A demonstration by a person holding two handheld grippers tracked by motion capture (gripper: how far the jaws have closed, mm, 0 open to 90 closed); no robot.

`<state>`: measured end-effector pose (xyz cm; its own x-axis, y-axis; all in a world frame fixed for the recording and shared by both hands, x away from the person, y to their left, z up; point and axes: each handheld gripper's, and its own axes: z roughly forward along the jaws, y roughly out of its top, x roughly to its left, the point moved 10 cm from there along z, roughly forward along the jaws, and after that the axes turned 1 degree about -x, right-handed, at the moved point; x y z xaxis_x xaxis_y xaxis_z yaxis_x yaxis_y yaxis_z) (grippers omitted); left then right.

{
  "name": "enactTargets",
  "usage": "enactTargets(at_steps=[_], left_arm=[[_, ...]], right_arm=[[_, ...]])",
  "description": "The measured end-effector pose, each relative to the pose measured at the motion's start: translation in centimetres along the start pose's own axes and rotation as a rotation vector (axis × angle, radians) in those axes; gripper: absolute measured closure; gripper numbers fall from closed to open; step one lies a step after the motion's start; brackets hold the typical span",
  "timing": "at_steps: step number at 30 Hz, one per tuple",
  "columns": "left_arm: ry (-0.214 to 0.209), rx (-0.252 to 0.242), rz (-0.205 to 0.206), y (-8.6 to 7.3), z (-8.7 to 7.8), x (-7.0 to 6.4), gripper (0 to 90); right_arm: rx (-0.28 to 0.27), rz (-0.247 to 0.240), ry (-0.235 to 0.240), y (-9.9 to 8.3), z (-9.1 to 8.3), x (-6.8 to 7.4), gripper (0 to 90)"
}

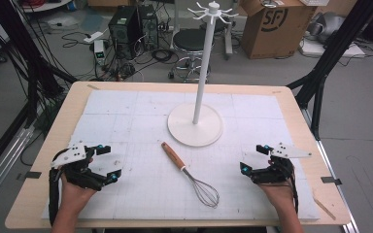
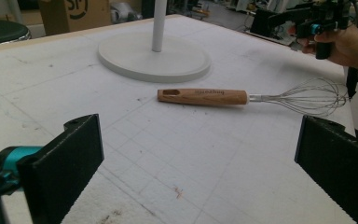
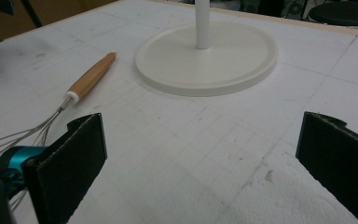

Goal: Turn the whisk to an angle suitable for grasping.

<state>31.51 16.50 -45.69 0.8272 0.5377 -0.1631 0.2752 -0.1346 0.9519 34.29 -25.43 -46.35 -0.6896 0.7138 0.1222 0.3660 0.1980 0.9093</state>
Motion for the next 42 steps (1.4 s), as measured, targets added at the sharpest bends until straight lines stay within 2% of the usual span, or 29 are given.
enactTargets(at_steps=[7, 8, 9, 11, 16, 18, 21, 23, 27, 30, 35, 39, 42], left_arm=[[-0.001, 0.034, 0.006, -0.5, 0.7, 0.0, 1.6], [0.001, 0.034, 0.009, -0.3, 0.8, 0.0, 1.6], [0.002, 0.019, 0.01, -0.1, 0.8, 0.0, 1.6], [-0.015, 0.004, 0.013, 0.2, 0.9, -0.2, 1.6], [-0.02, 0.024, 0.02, -0.1, 1.2, -0.3, 1.6], [-0.021, 0.015, 0.023, 0.0, 1.1, -0.2, 1.6], [-0.02, 0.005, 0.02, 0.2, 0.9, -0.2, 1.6], [-0.019, 0.01, 0.027, 0.1, 0.8, -0.2, 1.6], [-0.029, 0.021, 0.024, 0.0, 0.9, -0.3, 1.6], [-0.033, 0.018, 0.025, 0.1, 0.9, -0.4, 1.6], [-0.041, 0.004, 0.018, 0.3, 0.8, -0.5, 1.6], [-0.045, 0.003, 0.02, 0.3, 0.9, -0.6, 1.6], [-0.041, 0.008, 0.022, 0.3, 0.9, -0.5, 1.6]], right_arm=[[0.014, 0.01, 0.001, -0.2, 0.1, -0.3, 0.6], [0.021, 0.01, 0.001, -0.3, 0.0, -0.2, 0.5], [0.032, -0.011, -0.001, -0.6, -0.1, 0.1, 0.5], [0.045, -0.017, -0.001, -0.7, -0.2, 0.2, 0.6], [0.052, -0.027, 0.015, -0.3, -0.2, 1.2, 0.6], [0.052, -0.036, 0.021, 0.1, 0.1, 1.7, 0.6], [0.072, -0.06, 0.034, 0.8, 1.0, 2.4, 0.6], [0.116, -0.082, 0.046, 1.4, 1.9, 3.1, 0.6], [0.144, -0.103, 0.058, 2.3, 2.8, 3.6, 0.6], [0.181, -0.128, 0.082, 3.2, 4.0, 4.6, 0.6], [0.203, -0.157, 0.104, 4.0, 5.2, 5.6, 0.7], [0.235, -0.183, 0.136, 4.9, 6.7, 7.3, 0.7], [0.245, -0.196, 0.144, 5.3, 7.4, 7.8, 0.7]])
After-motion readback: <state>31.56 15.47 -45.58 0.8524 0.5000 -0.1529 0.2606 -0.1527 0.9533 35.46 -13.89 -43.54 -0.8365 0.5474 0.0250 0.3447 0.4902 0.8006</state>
